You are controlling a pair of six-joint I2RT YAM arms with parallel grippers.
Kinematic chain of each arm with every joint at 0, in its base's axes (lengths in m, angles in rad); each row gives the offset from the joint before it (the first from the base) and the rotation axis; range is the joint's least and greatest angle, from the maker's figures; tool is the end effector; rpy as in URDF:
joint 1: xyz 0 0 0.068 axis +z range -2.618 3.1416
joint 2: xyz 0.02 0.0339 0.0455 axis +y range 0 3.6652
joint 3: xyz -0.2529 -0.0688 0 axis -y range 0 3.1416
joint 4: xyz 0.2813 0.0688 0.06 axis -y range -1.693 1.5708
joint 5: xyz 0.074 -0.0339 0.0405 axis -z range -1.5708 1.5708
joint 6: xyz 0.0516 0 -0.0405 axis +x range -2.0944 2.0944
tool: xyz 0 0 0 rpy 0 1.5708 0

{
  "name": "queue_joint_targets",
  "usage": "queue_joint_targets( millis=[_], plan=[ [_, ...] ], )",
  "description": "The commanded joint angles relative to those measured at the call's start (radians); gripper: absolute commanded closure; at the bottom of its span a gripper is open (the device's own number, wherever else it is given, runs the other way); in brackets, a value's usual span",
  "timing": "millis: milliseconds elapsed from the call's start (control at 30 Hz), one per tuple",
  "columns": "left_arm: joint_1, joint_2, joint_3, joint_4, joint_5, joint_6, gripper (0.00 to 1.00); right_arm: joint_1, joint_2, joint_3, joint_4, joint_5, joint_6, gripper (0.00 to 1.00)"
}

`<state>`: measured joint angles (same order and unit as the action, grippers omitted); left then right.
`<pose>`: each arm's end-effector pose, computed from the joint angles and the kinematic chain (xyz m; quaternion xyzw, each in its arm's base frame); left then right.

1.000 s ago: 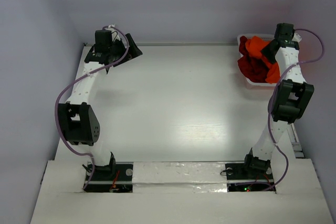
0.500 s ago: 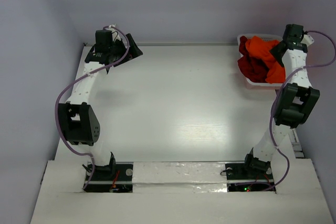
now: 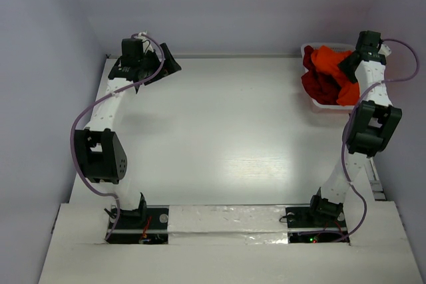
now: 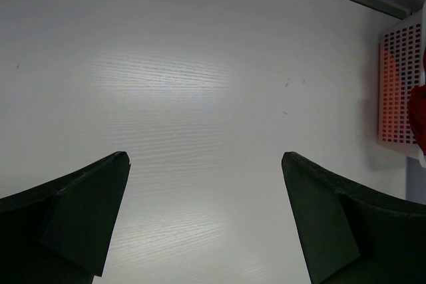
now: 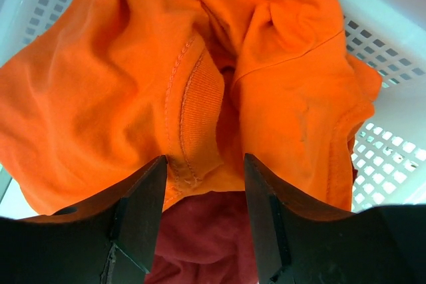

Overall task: Fold and stack the t-shirts
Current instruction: Grab crumpled tshirt from bin with the right arm

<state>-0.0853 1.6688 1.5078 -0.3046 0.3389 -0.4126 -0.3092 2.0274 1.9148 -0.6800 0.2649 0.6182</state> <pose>0.4386 -0.0547 0.3242 -0.0493 0.8422 -0.2666 0.4661 0.4766 -0.1664 0.2803 0.4550 0.7979 -0.0629 0.3904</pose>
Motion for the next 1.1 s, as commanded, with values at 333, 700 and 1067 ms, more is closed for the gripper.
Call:
queue_joint_targets(
  millis=[333, 700, 1067],
  plan=[
    [-0.004, 0.005, 0.031, 0.015, 0.005, 0.008, 0.01, -0.005, 0.002, 0.035, 0.039, -0.024, -0.011, 0.76],
    [-0.013, 0.011, 0.029, 0.012, 0.005, 0.008, 0.01, -0.005, -0.001, 0.029, 0.036, -0.015, -0.025, 1.00],
    [-0.033, 0.019, -0.007, 0.038, -0.005, -0.006, 0.01, 0.004, -0.133, -0.080, 0.097, -0.142, -0.078, 1.00]
  ],
)
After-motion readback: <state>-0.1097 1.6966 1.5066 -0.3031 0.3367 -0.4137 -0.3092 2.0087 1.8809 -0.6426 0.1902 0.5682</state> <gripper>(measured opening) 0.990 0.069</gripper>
